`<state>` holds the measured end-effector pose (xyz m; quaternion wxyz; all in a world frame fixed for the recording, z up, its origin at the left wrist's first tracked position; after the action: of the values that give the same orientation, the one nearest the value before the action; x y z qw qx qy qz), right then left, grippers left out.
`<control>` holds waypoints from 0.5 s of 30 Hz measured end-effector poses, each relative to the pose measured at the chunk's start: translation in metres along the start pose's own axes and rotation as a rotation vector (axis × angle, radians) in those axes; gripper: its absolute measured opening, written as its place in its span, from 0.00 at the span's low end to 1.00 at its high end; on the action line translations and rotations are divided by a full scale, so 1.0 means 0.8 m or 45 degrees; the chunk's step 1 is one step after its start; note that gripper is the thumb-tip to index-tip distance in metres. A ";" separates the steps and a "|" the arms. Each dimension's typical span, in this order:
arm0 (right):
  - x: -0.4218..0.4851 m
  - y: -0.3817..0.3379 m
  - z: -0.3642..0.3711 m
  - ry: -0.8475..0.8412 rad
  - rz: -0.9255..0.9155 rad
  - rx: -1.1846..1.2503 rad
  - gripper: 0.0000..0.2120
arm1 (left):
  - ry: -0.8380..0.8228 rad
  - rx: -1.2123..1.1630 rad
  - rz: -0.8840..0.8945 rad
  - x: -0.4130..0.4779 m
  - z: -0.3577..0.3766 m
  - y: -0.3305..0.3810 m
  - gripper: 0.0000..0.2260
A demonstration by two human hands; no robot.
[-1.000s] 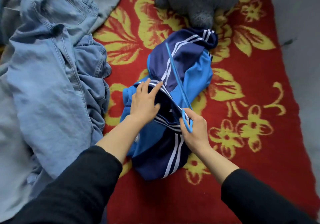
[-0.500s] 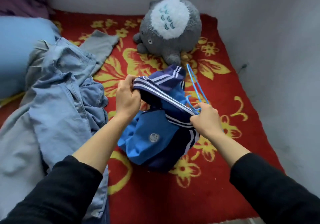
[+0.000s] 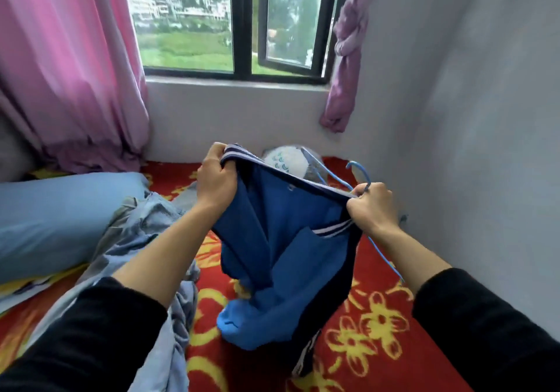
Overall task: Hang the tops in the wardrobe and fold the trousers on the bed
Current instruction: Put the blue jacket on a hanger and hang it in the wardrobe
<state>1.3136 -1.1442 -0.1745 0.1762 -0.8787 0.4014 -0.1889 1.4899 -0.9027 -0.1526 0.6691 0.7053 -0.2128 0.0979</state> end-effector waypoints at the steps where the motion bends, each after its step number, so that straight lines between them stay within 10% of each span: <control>1: 0.006 -0.007 -0.020 0.044 -0.017 0.034 0.08 | 0.003 0.000 0.029 0.008 -0.003 0.020 0.08; 9: 0.032 -0.077 -0.164 0.354 -0.226 0.350 0.08 | 0.134 -0.012 0.167 0.062 -0.039 0.152 0.12; 15: 0.017 -0.049 -0.115 0.228 -0.296 0.068 0.09 | -0.160 0.379 -0.101 0.041 -0.056 0.079 0.15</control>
<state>1.3034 -1.1448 -0.0741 0.1400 -0.8939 0.3060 -0.2961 1.4988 -0.8649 -0.0777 0.5458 0.8092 -0.2095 0.0576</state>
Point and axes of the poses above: each hand's wrist, its own x-axis towards the middle knuckle, its own z-axis out of the palm, y = z × x, the point moved 7 cm from there along x, towards the middle knuckle, and after that the axes turned 15 degrees about -x, right-handed, at the moved point
